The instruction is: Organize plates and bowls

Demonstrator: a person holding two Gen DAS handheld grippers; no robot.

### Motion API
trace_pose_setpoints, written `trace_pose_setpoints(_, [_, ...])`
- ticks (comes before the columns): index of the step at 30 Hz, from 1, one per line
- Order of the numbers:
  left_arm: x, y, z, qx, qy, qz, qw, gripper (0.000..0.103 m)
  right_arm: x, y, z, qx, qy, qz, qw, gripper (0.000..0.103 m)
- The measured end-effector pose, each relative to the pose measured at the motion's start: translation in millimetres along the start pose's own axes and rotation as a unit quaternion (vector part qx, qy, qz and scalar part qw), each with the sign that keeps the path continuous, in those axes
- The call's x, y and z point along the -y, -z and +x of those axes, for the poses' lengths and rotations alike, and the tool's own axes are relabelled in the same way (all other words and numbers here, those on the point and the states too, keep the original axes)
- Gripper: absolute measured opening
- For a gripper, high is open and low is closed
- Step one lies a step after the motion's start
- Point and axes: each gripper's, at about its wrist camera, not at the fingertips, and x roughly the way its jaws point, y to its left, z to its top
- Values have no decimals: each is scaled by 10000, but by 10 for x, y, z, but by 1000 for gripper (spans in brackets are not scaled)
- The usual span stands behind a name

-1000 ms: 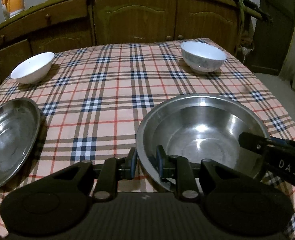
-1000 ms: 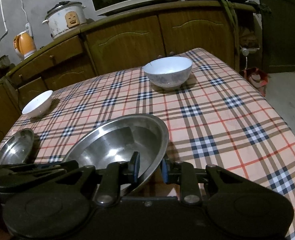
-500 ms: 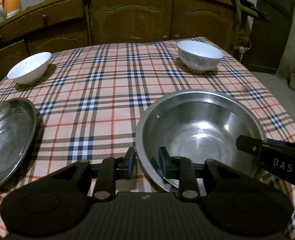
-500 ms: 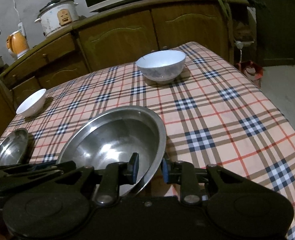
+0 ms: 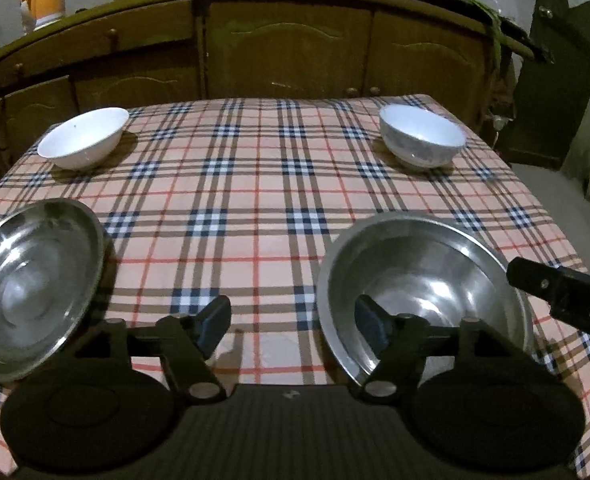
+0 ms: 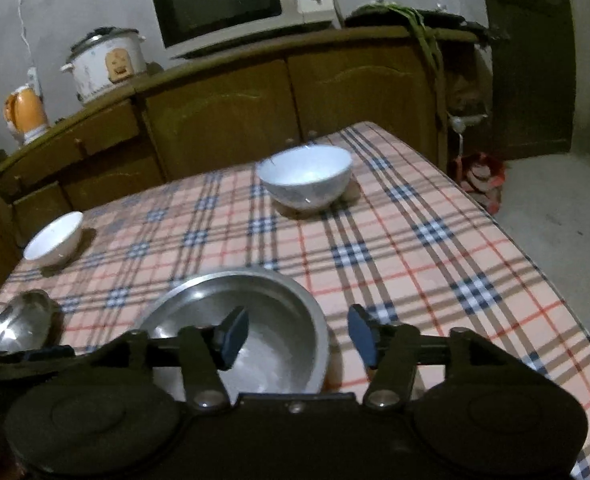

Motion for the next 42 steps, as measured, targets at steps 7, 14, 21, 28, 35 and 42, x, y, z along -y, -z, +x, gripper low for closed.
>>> trace_pose_setpoints(7, [-161,-126,-144,30,-136,-25,9999,84,-279,-119,-16,-36,-389,-207,9990,74])
trace_pose_setpoints(14, [-414,-233,-269,100,-319,-178,9993,93,-624,-205,58,-134,-680,-401,9968,74])
trace_pose_setpoints(21, [-787,-335,-304,175,-545,-448,9974,95,-1008,-318,175,-210,-915,-648,9935,75])
trace_pose_setpoints(28, [-1304,-522,-280,252,-862,-812,9926,95,-1512,-495,433,-240,-1192,-963,9879,76])
trace_pose_setpoints(35, [-1993,-865,-95,322,-1392,-1048,9842,95,-2082,-734,863,-282,-1542,-1185,9805,76])
trace_pose_setpoints(42, [-2539,-1316,433,285,-1693,-965,9804,95,-2729,-981,1557,-381,-1729,-1312,9754,80])
